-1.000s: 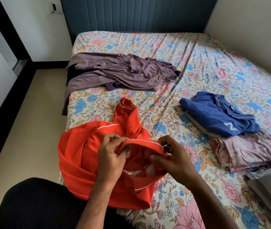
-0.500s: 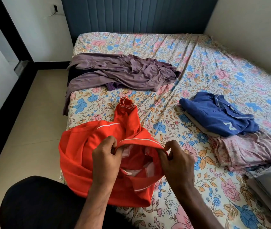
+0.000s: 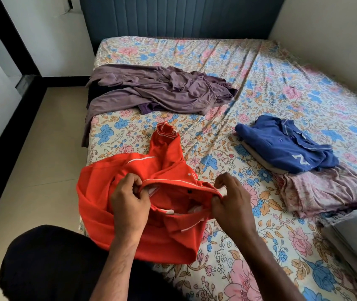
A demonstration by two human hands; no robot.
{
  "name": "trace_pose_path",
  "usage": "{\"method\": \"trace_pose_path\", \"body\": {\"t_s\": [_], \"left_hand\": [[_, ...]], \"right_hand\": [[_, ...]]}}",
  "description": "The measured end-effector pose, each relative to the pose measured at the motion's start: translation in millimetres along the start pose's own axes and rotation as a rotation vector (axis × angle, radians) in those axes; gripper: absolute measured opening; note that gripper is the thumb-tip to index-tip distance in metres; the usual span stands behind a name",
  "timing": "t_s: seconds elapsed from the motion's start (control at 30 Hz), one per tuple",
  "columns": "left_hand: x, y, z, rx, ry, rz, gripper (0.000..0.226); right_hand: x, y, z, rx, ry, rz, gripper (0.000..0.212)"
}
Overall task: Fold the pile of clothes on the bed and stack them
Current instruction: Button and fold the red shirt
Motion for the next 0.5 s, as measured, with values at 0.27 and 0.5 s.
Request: {"method": "trace_pose_path", "body": {"t_s": [0.27,0.5], "left_hand": [[11.6,2.9,-0.4,-0.187,0.214,0.090,0.043],[-6.4,2.3,3.3,-0.184,0.045,-0.009,0.038]], "right_hand": [[-10.3,-4.6,10.2,-0.010,-0.014,0.269,0.045],[-4.2,-8.4,-10.2,-0.216,-0.291,-0.079,0.019]]}}
Point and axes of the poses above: each hand's wrist, its own z-axis towards the middle knuckle, its own y-axis out of the palm, x = y × z, the point moved 2 cm from there along z, towards the middle knuckle, and after that the axes turned 10 degrees about -y, right-handed, at the moved point
